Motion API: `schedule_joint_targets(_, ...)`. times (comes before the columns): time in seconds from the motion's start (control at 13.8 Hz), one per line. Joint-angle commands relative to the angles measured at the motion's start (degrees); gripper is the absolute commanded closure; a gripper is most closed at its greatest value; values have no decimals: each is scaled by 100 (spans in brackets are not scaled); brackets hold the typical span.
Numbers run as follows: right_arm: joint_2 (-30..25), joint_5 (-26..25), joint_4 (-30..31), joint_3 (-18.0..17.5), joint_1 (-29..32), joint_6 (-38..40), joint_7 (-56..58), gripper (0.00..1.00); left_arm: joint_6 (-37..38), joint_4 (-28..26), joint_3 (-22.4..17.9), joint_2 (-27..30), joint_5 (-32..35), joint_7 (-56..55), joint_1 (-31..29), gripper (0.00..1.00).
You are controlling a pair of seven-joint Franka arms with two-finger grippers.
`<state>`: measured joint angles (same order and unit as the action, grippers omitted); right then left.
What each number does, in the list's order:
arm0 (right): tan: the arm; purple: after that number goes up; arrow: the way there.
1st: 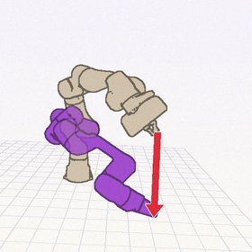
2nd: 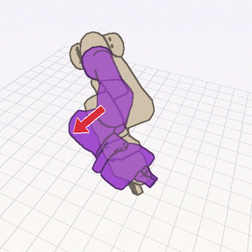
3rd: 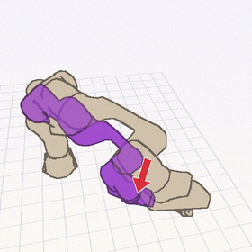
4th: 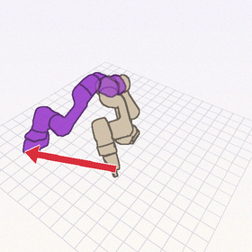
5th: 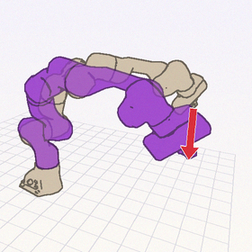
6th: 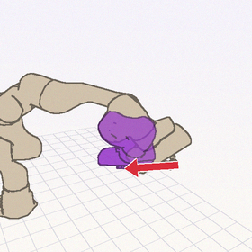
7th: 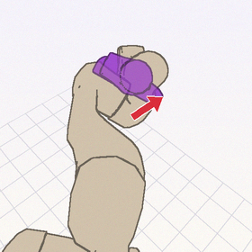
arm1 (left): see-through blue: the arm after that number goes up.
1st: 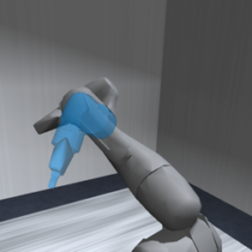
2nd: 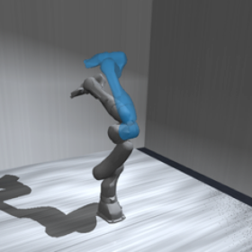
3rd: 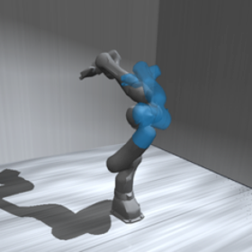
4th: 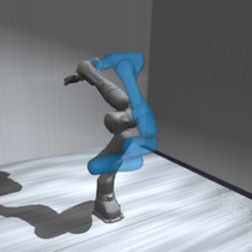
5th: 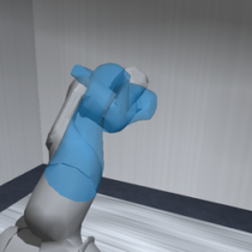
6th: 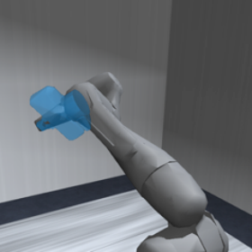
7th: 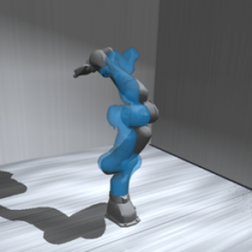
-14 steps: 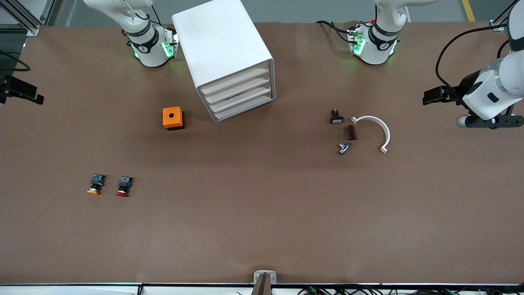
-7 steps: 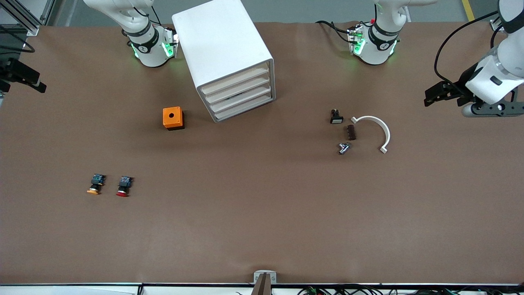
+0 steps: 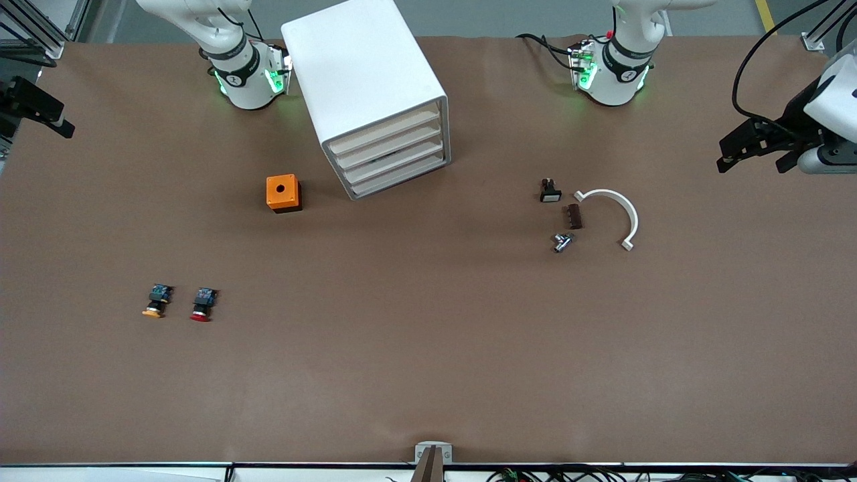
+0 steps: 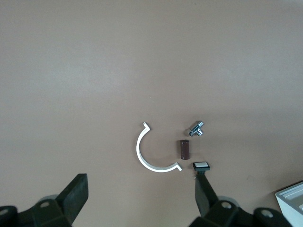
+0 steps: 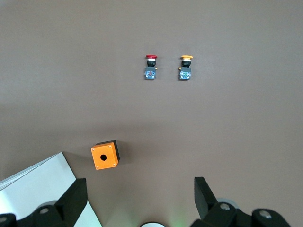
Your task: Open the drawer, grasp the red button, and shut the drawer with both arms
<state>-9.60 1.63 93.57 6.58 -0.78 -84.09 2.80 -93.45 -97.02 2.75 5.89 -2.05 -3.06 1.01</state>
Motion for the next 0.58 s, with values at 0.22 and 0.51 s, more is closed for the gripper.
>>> schedule_joint_targets(0.22,-50,-294,-67,-96,34,16,238,0,81,368,-11,-79,64,-19,49,0)
schedule_joint_targets(0.51,-51,-365,-58,-104,25,16,238,0,81,377,-11,-132,99,-10,49,0)
